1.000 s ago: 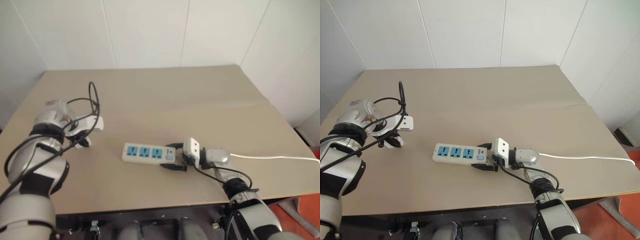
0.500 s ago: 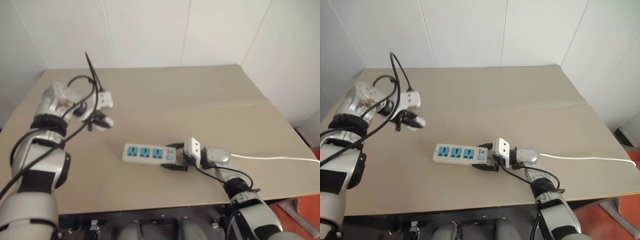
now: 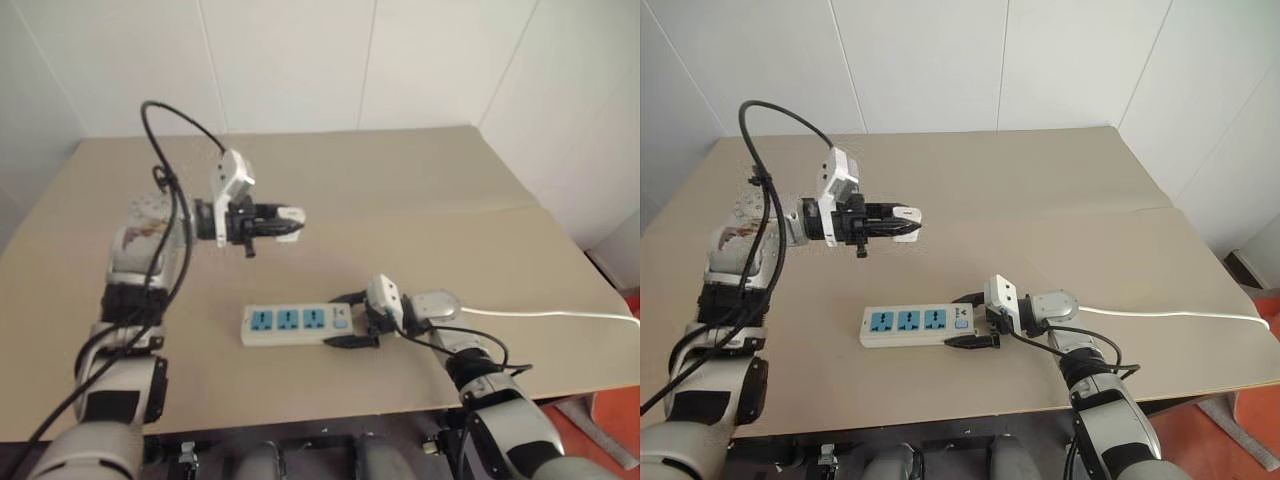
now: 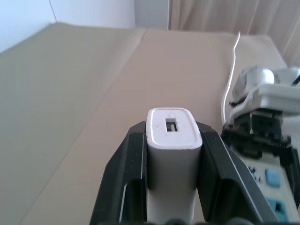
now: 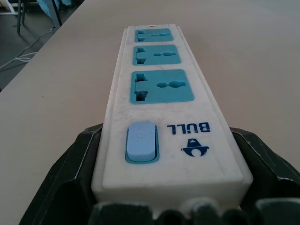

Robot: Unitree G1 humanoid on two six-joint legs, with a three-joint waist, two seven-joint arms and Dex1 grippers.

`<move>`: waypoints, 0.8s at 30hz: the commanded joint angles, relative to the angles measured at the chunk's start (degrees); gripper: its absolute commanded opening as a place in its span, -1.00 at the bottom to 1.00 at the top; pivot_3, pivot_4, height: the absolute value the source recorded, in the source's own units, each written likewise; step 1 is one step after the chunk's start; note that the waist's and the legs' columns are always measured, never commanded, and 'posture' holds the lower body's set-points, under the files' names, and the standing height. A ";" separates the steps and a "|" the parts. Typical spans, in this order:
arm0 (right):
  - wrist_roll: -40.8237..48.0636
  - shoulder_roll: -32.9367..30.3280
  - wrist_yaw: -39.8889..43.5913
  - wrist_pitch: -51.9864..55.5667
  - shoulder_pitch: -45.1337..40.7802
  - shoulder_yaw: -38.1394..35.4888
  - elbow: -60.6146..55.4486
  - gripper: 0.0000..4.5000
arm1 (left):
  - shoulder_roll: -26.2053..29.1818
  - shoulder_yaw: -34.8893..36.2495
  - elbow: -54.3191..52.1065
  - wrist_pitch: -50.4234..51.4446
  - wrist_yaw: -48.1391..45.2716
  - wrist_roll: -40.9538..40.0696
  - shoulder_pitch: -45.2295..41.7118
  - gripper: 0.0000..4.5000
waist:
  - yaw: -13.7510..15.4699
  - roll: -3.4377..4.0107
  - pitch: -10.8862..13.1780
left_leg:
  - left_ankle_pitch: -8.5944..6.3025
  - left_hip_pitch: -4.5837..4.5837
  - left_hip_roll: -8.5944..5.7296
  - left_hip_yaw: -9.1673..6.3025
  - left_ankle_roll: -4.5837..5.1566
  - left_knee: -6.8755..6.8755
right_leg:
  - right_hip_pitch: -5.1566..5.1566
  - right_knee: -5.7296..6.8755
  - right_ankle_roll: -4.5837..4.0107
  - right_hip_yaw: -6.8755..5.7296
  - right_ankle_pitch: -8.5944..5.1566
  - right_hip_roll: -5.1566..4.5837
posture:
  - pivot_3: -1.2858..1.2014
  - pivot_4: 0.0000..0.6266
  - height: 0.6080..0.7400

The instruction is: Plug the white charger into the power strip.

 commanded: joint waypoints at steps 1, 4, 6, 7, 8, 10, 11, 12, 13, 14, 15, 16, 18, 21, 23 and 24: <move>-4.88 0.48 -0.46 -1.84 2.09 3.79 5.13 0.53 | -1.37 3.47 -9.44 3.73 4.83 -5.85 2.31 -0.55 | -0.14 0.00 -0.01 | -0.06 0.04 0.01 0.00 -0.07 0.00 | 0.02 -0.02 0.00 0.00 0.00 0.00 | 0.03 -0.52 1.00; -5.99 0.86 -2.25 -3.05 1.59 3.81 7.59 0.53 | -3.02 5.39 -16.57 5.54 8.01 -10.69 5.90 -0.55 | -0.39 -0.02 -0.03 | -0.11 0.29 0.04 -0.01 -0.14 -0.01 | 0.24 -0.28 0.00 0.03 0.00 0.02 | 0.03 -0.52 1.00; -6.19 0.90 -2.45 -3.63 1.27 3.83 8.36 0.53 | -3.93 5.85 -20.76 6.51 9.62 -13.43 8.86 -0.55 | -0.59 -0.01 -0.08 | -0.11 0.38 0.07 0.00 -0.14 -0.01 | 0.30 -0.28 0.00 0.05 0.00 0.03 | 0.03 -0.52 1.00; -6.17 0.89 -2.40 -3.75 1.13 3.82 8.56 0.53 | -3.76 5.76 -22.19 7.55 9.51 -15.10 10.09 -0.55 | -0.60 -0.01 -0.10 | -0.11 0.42 0.06 0.00 -0.15 -0.01 | 0.34 -0.24 0.00 0.07 0.00 0.03 | 0.03 -0.52 1.00; -6.12 0.87 -2.31 -3.83 0.97 3.77 8.75 0.53 | -3.38 5.54 -23.34 8.68 9.17 -16.73 11.20 -0.55 | -0.57 0.00 -0.11 | -0.11 0.48 0.06 0.00 -0.15 -0.01 | 0.39 -0.23 0.00 0.08 0.00 0.03 | 0.03 -0.52 1.00; -6.17 0.76 -2.18 -4.08 0.73 3.78 9.10 0.53 | -1.78 4.62 -25.05 10.95 6.18 -20.48 14.02 -0.55 | -0.60 0.03 -0.12 | -0.10 0.57 0.05 0.01 -0.16 -0.01 | 0.42 -0.16 -0.01 0.10 0.00 0.04 | 0.03 -0.52 1.00; -6.18 0.74 -2.18 -4.19 0.64 3.80 9.25 0.53 | -1.31 4.20 -25.71 11.45 5.49 -21.66 15.35 -0.55 | -0.59 0.08 -0.15 | -0.10 0.61 0.04 0.04 -0.16 -0.01 | 0.43 -0.11 -0.01 0.14 0.00 0.04 | 0.03 -0.52 1.00; -6.16 0.71 -2.13 -4.21 0.54 3.82 9.38 0.53 | -1.22 3.81 -26.11 11.40 5.40 -22.24 16.58 -0.55 | -0.57 0.10 -0.17 | -0.10 0.62 0.04 0.06 -0.16 -0.01 | 0.43 -0.10 -0.01 0.16 0.00 0.05 | 0.03 -0.52 1.00; -6.18 0.66 -2.01 -4.25 0.42 3.88 9.53 0.53 | -1.45 3.30 -26.12 10.79 5.66 -22.25 17.79 -0.55 | -0.55 0.11 -0.18 | -0.10 0.64 0.04 0.06 -0.16 -0.01 | 0.44 -0.11 -0.01 0.16 0.00 0.05 | 0.03 -0.52 1.00; -6.19 0.64 -1.94 -4.29 0.34 3.92 9.65 0.53 | -1.64 2.87 -25.99 10.20 6.08 -22.14 18.66 -0.55 | -0.50 0.10 -0.18 | -0.10 0.67 0.03 0.07 -0.16 -0.01 | 0.48 -0.14 -0.01 0.16 0.00 0.05 | 0.03 -0.52 1.00; -6.18 0.60 -1.84 -4.30 0.27 3.94 9.73 0.53 | -1.92 2.31 -25.71 9.25 6.49 -21.68 19.64 -0.55 | -0.50 0.10 -0.19 | -0.10 0.69 0.03 0.07 -0.16 -0.01 | 0.52 -0.15 -0.01 0.16 0.00 0.05 | 0.03 -0.52 1.00; -6.18 0.60 -1.79 -4.30 0.23 3.96 9.78 0.53 | -2.53 2.03 -25.39 7.70 6.68 -21.32 20.66 -0.55 | -0.50 0.11 -0.20 | -0.10 0.70 0.03 0.07 -0.16 -0.01 | 0.53 -0.17 -0.01 0.16 0.00 0.05 | 0.03 -0.52 1.00; -6.18 0.58 -1.64 -4.31 0.19 4.01 9.81 0.53 | -3.59 1.73 -24.97 5.85 7.71 -20.99 22.02 -0.55 | -0.48 0.12 -0.20 | -0.10 0.72 0.03 0.10 -0.16 -0.01 | 0.55 -0.18 -0.01 0.17 0.00 0.05 | 0.03 -0.52 1.00; -6.22 0.51 -1.63 -4.36 0.12 4.03 9.93 0.53 | -3.69 0.43 -24.07 3.31 7.47 -19.92 23.06 -0.55 | -0.52 0.13 -0.21 | -0.10 0.72 0.03 0.10 -0.16 -0.01 | 0.55 -0.18 -0.02 0.18 0.00 0.05 | 0.03 -0.52 1.00; -6.20 0.39 -1.65 -4.39 0.07 4.02 10.02 0.53 | -3.37 -1.39 -23.01 0.62 7.60 -17.41 23.60 -0.55 | -0.49 0.18 -0.24 | -0.10 0.73 0.03 0.11 -0.16 -0.01 | 0.55 -0.19 -0.02 0.19 0.00 0.05 | 0.03 -0.52 1.00; -6.19 0.34 -1.69 -4.38 0.06 4.01 10.03 0.53 | -3.20 -2.30 -22.19 -1.36 7.08 -16.04 23.97 -0.55 | -0.49 0.19 -0.25 | -0.10 0.73 0.03 0.13 -0.16 -0.01 | 0.56 -0.20 -0.02 0.19 0.00 0.05 | 0.03 -0.52 1.00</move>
